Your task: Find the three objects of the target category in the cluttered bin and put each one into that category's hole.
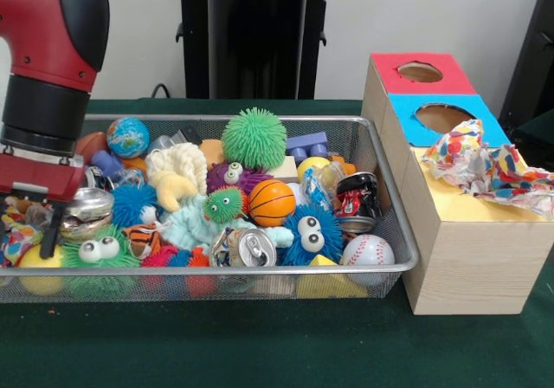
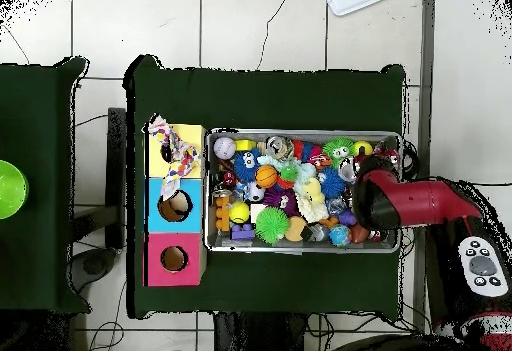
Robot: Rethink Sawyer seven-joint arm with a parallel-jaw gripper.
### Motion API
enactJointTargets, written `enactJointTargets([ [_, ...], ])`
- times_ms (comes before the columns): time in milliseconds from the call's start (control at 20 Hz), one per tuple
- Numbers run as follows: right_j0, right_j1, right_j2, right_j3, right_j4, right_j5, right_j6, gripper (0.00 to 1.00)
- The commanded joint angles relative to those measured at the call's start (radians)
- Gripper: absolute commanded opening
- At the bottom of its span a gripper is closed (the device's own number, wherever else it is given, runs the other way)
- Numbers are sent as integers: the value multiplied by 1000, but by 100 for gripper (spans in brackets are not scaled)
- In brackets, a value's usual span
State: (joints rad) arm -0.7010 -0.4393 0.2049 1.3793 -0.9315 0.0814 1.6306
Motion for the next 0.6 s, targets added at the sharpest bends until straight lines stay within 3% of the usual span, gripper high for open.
enactJointTargets([
  [50, 7, 37, 26, 2, -8, 147, -52, 100],
  [600, 46, -13, -23, 48, -13, 183, -50, 100],
])
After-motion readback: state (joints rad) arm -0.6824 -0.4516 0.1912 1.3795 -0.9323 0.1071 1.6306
